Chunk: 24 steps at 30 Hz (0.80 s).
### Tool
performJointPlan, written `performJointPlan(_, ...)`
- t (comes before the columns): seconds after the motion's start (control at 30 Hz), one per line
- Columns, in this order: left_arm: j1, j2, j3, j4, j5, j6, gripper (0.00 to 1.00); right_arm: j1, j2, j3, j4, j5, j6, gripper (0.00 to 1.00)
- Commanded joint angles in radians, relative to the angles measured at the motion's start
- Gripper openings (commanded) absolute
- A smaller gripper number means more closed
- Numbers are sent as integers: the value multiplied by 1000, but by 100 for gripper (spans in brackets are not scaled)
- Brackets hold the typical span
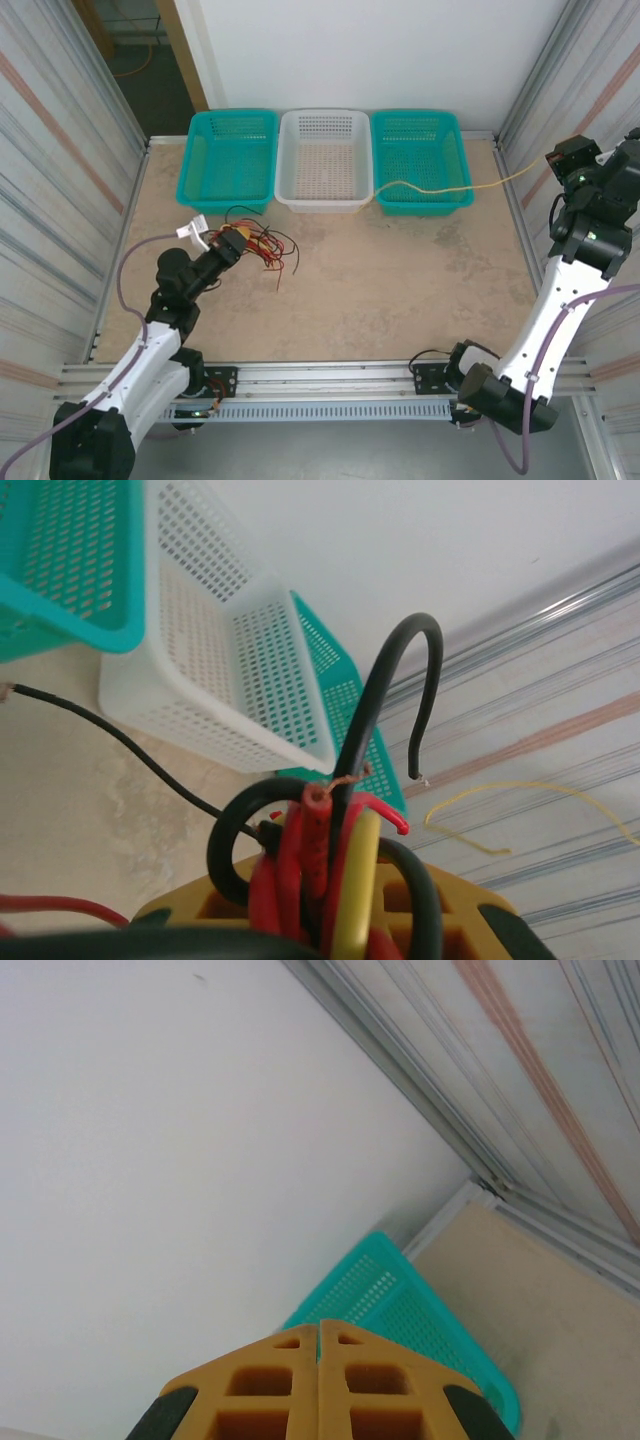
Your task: Untangle the cables
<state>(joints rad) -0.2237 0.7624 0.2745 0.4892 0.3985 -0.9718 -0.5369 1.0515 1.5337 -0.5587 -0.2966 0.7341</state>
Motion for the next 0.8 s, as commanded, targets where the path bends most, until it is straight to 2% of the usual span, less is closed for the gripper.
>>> performJointPlan(0.0, -40, 24, -6, 32, -12, 30, 0, 10, -35, 31, 52, -62, 48, 0)
performJointPlan(0.1, -131, 84, 2, 69, -65, 46, 0, 36, -50, 6, 119, -127, 72, 0)
performJointPlan(0.27, -276, 227, 37, 139, -139, 78, 0, 110, -58, -1, 129, -118, 63, 0)
performJointPlan(0.47, -352, 380, 95, 139, -193, 75, 0, 147, -96, -32, 149, -121, 54, 0)
performJointPlan(0.5, -361, 392, 107, 117, -212, 67, 8, 152, -97, -36, 151, -125, 54, 0)
performJointPlan(0.57, -369, 421, 137, 61, -229, 42, 49, 169, -96, -48, 151, -123, 54, 0)
performJointPlan(0.6, -369, 433, 155, 29, -219, 33, 64, 177, -97, -54, 153, -121, 54, 0)
performJointPlan(0.63, -370, 445, 179, -7, -197, 33, 85, 188, -99, -59, 156, -119, 51, 0)
performJointPlan(0.67, -370, 454, 205, -49, -169, 44, 99, 200, -99, -62, 159, -114, 49, 0)
performJointPlan(0.77, -376, 446, 257, -179, -116, 101, 99, 226, -94, -60, 164, -106, 37, 0)
